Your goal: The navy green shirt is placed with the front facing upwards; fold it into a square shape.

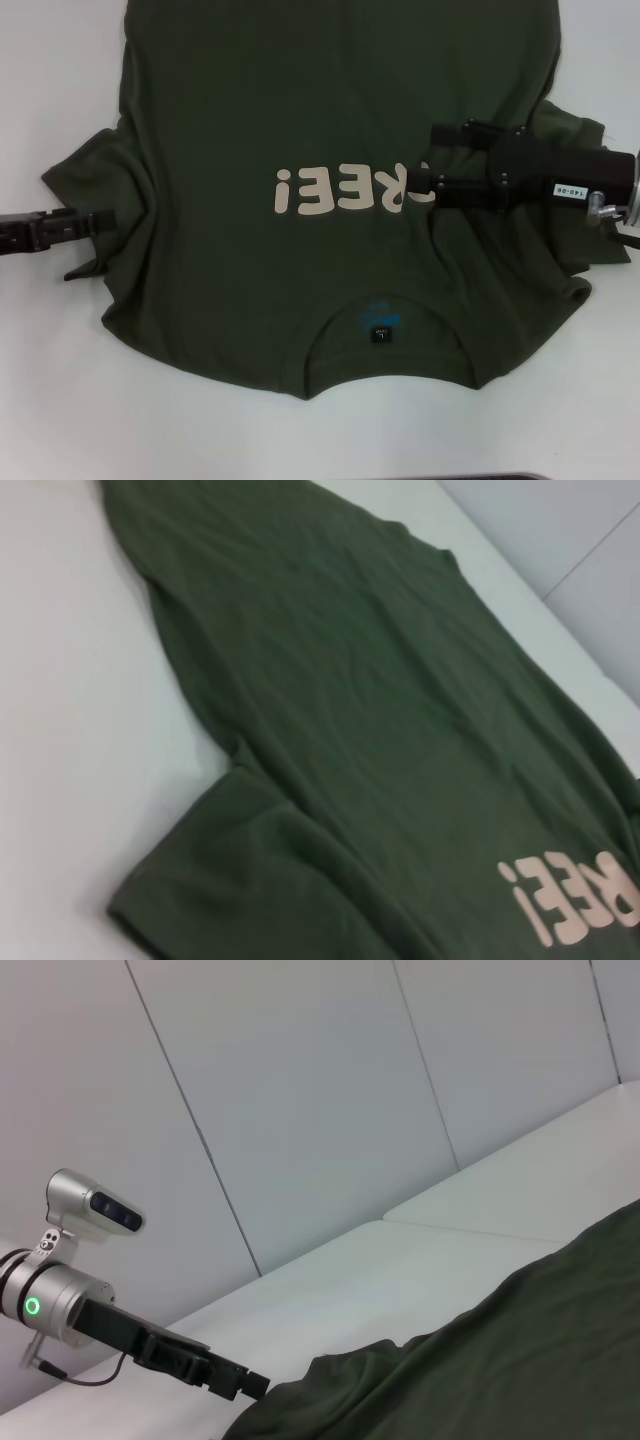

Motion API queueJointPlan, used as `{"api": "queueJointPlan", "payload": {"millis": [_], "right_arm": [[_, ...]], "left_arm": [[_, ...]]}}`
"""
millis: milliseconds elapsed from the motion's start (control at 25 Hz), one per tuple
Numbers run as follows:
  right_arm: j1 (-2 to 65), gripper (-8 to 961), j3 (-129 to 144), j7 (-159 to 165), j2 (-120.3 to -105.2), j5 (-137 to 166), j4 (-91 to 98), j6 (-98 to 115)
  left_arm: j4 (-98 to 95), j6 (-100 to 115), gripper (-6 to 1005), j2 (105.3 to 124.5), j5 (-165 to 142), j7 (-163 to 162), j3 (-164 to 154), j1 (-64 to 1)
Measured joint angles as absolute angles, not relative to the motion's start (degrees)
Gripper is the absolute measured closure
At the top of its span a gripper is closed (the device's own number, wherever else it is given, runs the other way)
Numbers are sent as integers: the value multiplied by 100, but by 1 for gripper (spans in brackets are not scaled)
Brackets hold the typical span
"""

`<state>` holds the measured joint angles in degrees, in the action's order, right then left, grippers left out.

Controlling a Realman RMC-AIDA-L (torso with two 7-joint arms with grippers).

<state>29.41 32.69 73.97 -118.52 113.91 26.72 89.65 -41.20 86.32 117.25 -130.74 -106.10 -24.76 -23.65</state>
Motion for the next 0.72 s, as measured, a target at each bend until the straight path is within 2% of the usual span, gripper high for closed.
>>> {"api": "queueJointPlan", "payload": {"millis": [720], "right_arm": [[2935, 12, 3211, 7400, -11848, 11391, 2672, 8965]], "left_arm": [[-4142, 8595, 127, 11674, -13381, -10707, -2525, -2453]]}}
